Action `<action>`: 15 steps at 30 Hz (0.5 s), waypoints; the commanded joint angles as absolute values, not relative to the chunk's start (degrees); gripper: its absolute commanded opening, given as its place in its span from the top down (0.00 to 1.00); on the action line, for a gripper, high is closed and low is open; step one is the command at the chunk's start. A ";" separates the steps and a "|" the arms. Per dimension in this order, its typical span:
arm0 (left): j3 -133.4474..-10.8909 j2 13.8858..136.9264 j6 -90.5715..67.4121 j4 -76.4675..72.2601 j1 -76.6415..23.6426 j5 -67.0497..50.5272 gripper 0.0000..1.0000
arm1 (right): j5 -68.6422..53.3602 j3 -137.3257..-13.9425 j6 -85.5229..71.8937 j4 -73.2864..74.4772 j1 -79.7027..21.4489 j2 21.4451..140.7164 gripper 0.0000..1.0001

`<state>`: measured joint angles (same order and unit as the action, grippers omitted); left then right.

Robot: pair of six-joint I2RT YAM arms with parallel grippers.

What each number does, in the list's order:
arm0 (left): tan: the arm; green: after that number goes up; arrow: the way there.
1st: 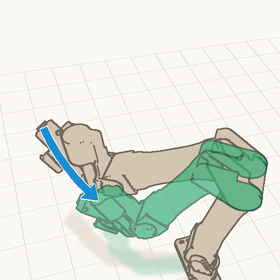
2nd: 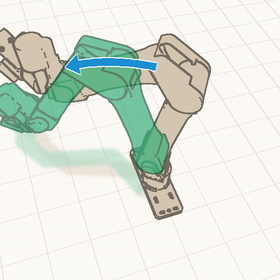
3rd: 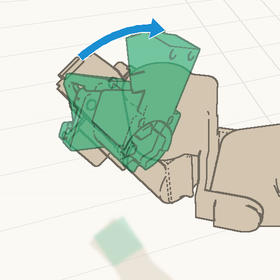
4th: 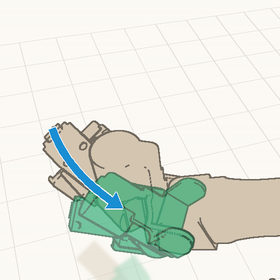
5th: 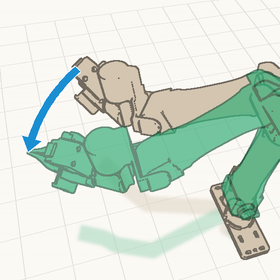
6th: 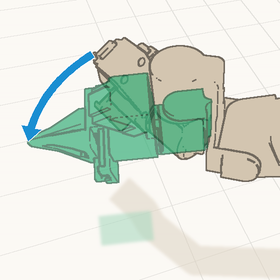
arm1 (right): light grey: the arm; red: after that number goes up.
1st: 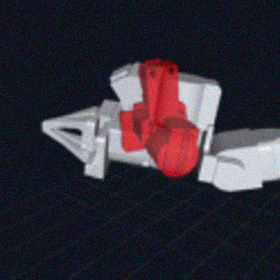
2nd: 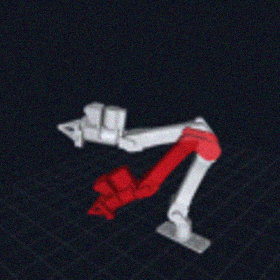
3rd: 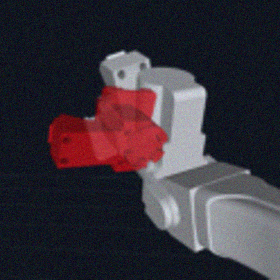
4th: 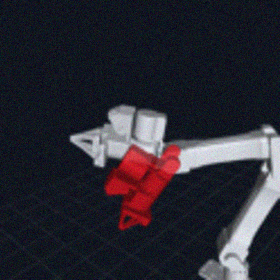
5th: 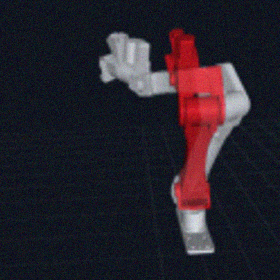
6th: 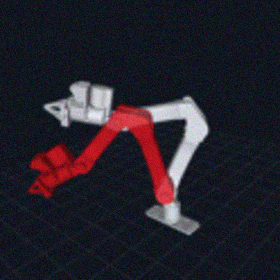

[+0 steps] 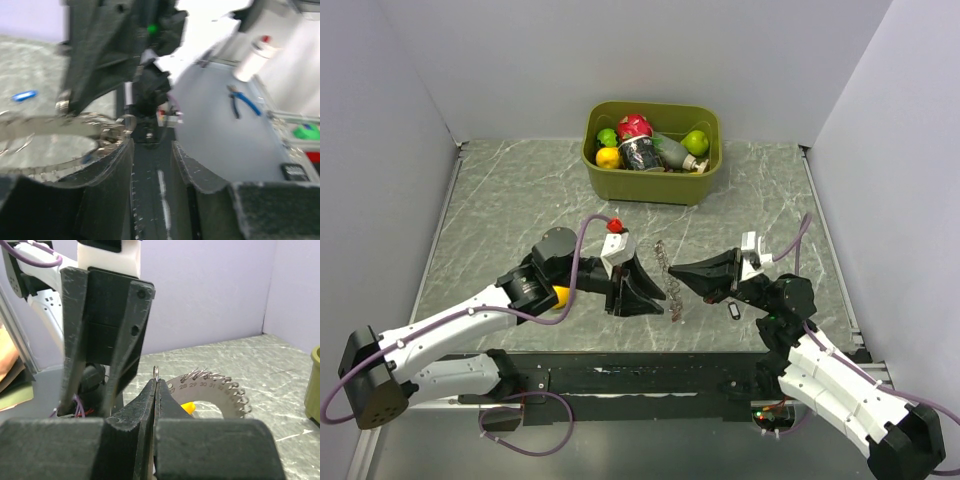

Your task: Put the keys on the keyring

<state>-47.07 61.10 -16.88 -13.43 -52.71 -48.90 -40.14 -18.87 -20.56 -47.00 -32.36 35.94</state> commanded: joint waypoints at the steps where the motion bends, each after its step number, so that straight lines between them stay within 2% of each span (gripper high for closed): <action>1: -48.34 56.88 -14.15 -10.10 -52.82 -38.95 0.57 | -39.37 -21.97 -20.39 -48.69 -32.08 34.80 1.00; 7: -46.76 53.79 -15.20 -11.34 -51.94 -32.87 0.50 | -41.83 -21.97 -19.07 -48.87 -32.08 35.24 1.00; 15: -46.76 54.23 -15.64 -13.01 -50.45 -35.33 0.52 | -51.42 -20.04 -16.35 -55.72 -31.99 35.77 1.00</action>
<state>-47.05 54.28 -15.73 -10.09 -51.40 -34.98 -46.96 -18.87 -18.24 -47.16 -32.27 36.25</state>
